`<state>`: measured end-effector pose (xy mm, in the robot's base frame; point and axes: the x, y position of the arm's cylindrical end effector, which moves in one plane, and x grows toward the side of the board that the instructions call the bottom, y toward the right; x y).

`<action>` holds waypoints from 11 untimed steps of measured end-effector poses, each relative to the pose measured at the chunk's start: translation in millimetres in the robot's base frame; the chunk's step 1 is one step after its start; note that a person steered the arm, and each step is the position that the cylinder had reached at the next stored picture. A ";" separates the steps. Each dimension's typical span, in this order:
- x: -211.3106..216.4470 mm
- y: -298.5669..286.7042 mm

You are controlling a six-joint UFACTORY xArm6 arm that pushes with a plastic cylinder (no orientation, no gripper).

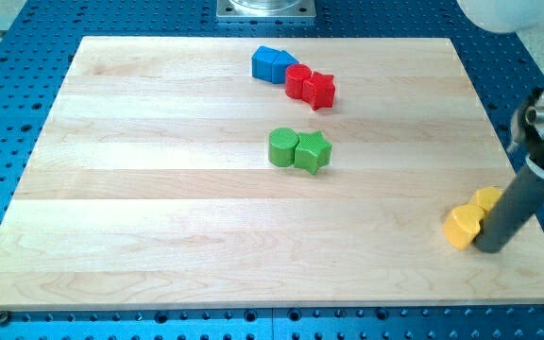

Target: Push the heart towards the bottom center of the board

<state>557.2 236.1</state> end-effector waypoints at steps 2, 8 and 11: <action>-7.1 0.0; 1.1 -63.2; 21.1 -91.3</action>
